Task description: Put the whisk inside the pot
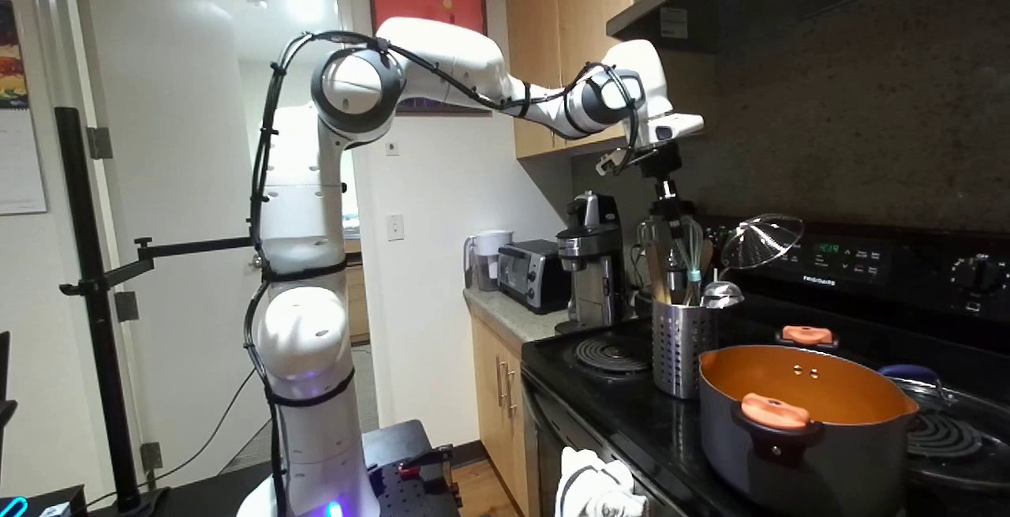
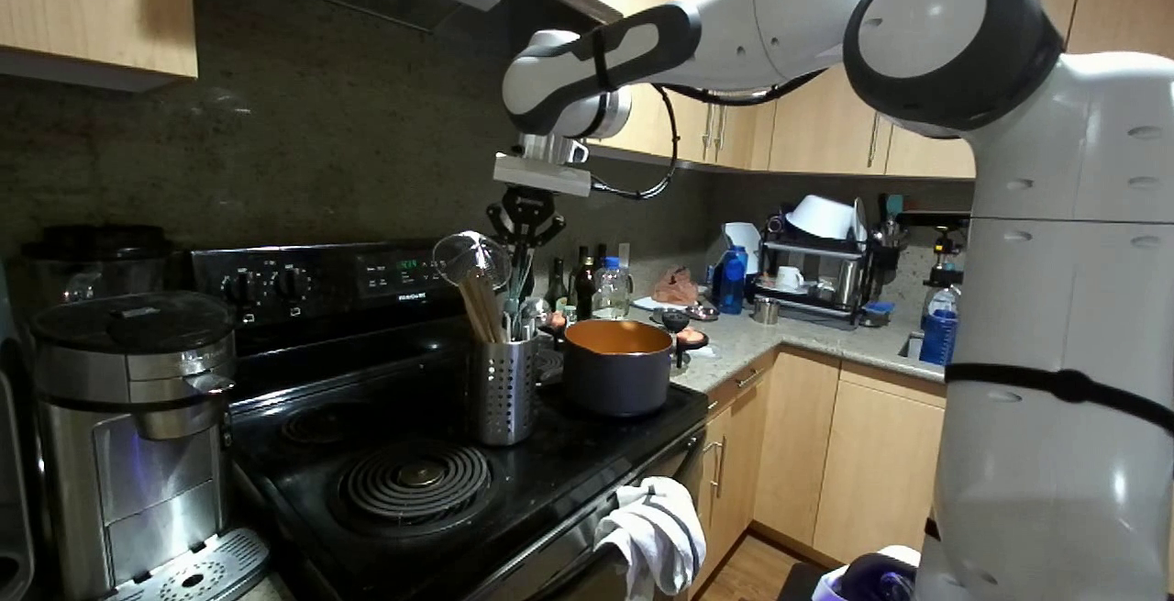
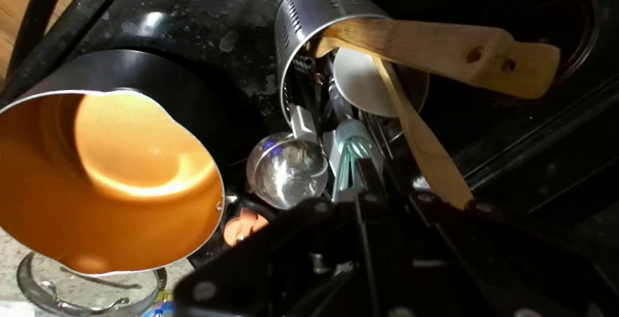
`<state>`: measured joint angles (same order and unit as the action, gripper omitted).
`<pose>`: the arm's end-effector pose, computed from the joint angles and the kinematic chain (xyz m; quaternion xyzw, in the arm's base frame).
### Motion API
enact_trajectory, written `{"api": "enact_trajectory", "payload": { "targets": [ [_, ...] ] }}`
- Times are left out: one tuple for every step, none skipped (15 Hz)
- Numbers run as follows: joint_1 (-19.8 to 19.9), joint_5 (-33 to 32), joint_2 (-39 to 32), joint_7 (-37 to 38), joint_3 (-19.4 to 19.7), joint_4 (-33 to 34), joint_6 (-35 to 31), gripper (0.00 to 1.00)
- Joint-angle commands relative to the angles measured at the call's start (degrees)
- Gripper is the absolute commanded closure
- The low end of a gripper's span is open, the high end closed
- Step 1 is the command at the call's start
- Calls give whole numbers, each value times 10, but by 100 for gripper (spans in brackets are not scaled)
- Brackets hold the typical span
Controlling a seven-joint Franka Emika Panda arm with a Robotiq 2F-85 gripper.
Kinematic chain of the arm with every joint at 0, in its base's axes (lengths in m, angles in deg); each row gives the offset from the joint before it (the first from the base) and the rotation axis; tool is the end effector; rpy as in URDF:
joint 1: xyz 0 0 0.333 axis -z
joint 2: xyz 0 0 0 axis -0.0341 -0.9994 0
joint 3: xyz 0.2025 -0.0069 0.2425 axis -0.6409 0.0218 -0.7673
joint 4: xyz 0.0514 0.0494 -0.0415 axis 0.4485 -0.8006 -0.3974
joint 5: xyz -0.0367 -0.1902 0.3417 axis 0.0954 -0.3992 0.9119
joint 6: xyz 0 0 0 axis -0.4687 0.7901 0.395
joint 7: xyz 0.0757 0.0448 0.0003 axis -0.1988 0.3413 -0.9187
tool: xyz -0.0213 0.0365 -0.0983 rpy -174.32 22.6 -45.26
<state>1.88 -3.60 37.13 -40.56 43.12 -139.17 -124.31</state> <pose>0.5963 -0.0920 0.5641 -0.9177 0.3738 -0.1339 0.0117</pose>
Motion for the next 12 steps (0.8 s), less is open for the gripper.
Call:
{"api": "enact_trajectory", "payload": {
  "targets": [
    [-3, -24, 50, -2, -3, -5, 38, 98],
    [-2, -31, 60, -1, -5, -5, 42, 98],
    [0, -33, 70, -4, -6, -5, 46, 98],
    [1, -34, 80, -5, -7, -5, 47, 98],
    [2, -34, 89, -6, -8, -5, 47, 98],
    [4, -34, 99, -7, -9, -6, 47, 98],
    [4, -34, 109, -8, -10, -6, 45, 98],
    [5, -36, 118, -8, -11, -6, 43, 98],
    [6, -36, 126, -7, -12, -6, 43, 98],
    [8, -40, 134, -3, -13, -7, 38, 98],
    [11, -50, 143, 5, -15, -10, 31, 98],
    [13, -54, 149, 6, -17, -10, 31, 98]
  ]
}}
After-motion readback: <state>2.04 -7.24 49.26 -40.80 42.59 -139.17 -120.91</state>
